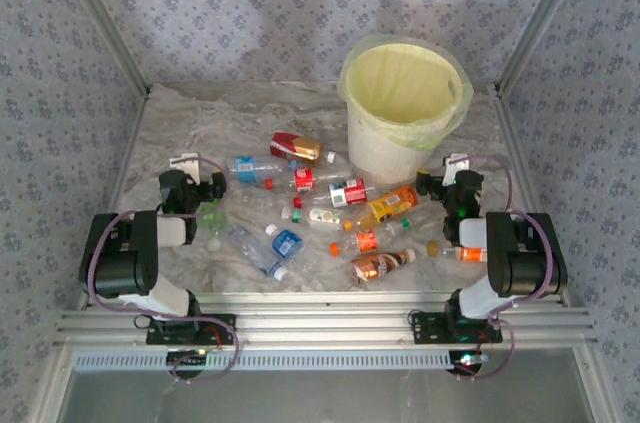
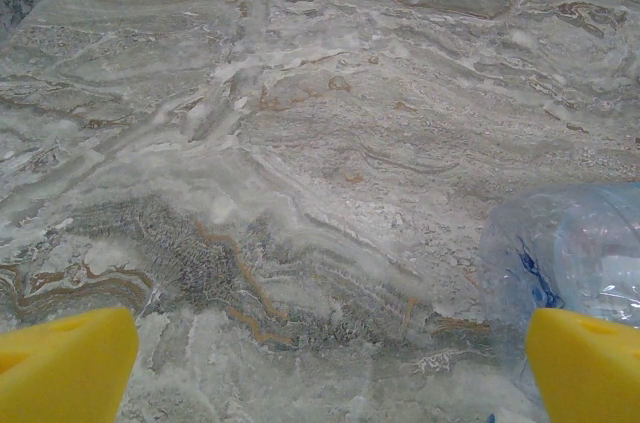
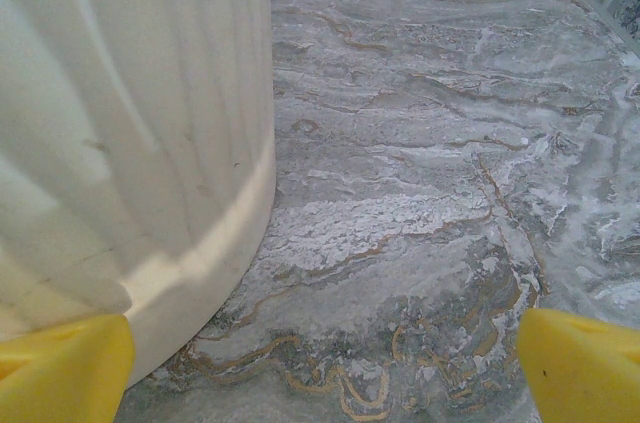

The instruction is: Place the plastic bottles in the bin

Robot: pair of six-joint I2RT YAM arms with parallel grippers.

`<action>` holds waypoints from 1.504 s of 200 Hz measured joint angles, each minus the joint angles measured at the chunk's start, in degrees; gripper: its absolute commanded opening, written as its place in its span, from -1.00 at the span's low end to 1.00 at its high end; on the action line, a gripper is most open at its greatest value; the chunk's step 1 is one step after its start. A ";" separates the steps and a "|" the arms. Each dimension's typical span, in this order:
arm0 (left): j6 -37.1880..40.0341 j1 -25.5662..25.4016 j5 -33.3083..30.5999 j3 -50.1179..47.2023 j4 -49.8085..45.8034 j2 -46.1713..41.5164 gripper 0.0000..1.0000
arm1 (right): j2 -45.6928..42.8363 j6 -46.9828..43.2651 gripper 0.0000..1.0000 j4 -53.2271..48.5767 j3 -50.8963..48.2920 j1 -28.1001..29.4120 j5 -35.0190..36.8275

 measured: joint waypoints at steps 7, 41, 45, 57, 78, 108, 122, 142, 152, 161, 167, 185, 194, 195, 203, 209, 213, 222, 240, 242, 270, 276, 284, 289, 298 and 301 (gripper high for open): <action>0.00 0.00 0.00 0.00 0.00 0.00 0.99 | 0.00 0.00 1.00 0.00 0.00 0.00 0.00; 0.00 0.00 0.00 0.00 0.00 0.00 0.99 | 0.00 0.00 1.00 0.00 0.00 -0.02 -0.02; 0.00 0.00 0.00 0.00 0.00 0.00 0.99 | 0.02 0.00 1.00 -0.02 0.00 -0.02 -0.02; 0.00 0.00 0.00 0.00 0.00 0.00 0.99 | 0.02 0.02 1.00 0.00 0.00 -0.02 -0.02; 0.00 0.00 0.00 0.00 0.00 0.00 0.99 | 0.00 0.00 1.00 0.00 0.00 -0.02 -0.04; 0.00 0.00 0.00 0.00 0.00 0.00 0.99 | 0.00 0.00 1.00 0.00 0.00 -0.07 -0.04; 0.00 0.00 0.00 0.00 0.00 0.00 0.99 | 0.00 0.02 1.00 0.00 0.00 -0.07 -0.04; 0.00 -0.02 -0.02 0.00 0.00 0.00 0.99 | 0.00 0.02 1.00 0.00 0.00 -0.07 -0.07; 0.02 -0.17 -0.04 0.00 0.00 0.00 0.99 | 0.00 0.02 1.00 0.00 0.00 -0.20 -0.46; 0.00 -0.26 -0.22 0.00 0.04 0.00 0.99 | 0.00 0.00 1.00 0.02 0.00 -0.28 -0.72; 0.00 -0.26 -0.26 0.00 0.13 0.00 0.99 | 0.00 0.00 1.00 0.02 0.00 -0.28 -0.76; -0.02 -0.50 -0.68 -0.11 0.15 -0.42 0.99 | -0.79 0.02 1.00 -0.50 0.00 -0.28 -0.90; -0.04 -0.59 -0.87 -0.28 -0.11 -1.25 0.99 | -2.14 0.02 1.00 -1.46 -0.02 -0.31 -0.90; -0.04 -0.59 -0.96 -0.33 -0.24 -1.49 0.99 | -2.27 0.02 1.00 -1.53 -0.02 -0.31 -0.90; -0.07 -0.74 -1.31 -0.35 -1.51 -3.13 0.99 | -3.80 0.02 1.00 -2.49 -0.02 -0.28 -0.87; -0.07 -0.94 -1.77 -0.35 -2.38 -4.44 0.99 | -5.03 0.00 1.00 -3.02 -0.02 -0.28 -0.87; -0.04 -1.09 -1.88 -0.35 -3.04 -5.35 0.99 | -5.88 0.02 1.00 -3.48 0.00 -0.26 -0.83; 0.02 -1.81 -2.71 -0.33 -4.48 -8.07 0.99 | -8.00 0.02 1.00 -4.68 0.00 -0.20 -0.61; -0.09 -3.43 -4.33 0.07 -8.70 -13.27 0.99 | -11.76 0.22 1.00 -8.02 0.20 0.33 0.55; -0.15 -3.65 -4.50 0.22 -9.29 -13.86 0.99 | -12.20 0.28 1.00 -8.48 0.24 0.44 0.70; -1.73 -6.75 -6.78 4.55 -19.32 -20.13 0.99 | -18.60 1.88 1.00 -16.00 1.07 1.97 4.07; -2.21 -7.52 -7.15 5.70 -21.33 -21.18 0.99 | -20.20 2.32 1.00 -17.68 1.09 2.25 4.66; -3.06 -8.90 -7.65 7.34 -24.20 -22.53 0.99 | -22.75 3.10 1.00 -20.48 1.16 2.64 5.66; -3.50 -9.81 -8.02 8.39 -25.99 -23.26 0.99 | -24.33 3.74 1.00 -22.25 1.22 2.84 6.25; -4.55 -11.87 -8.59 10.27 -29.35 -24.52 0.99 | -27.56 5.11 1.00 -25.64 1.40 3.13 7.37; -4.81 -12.46 -8.83 10.84 -30.34 -24.81 0.99 | -28.41 5.55 1.00 -26.67 1.46 3.21 7.67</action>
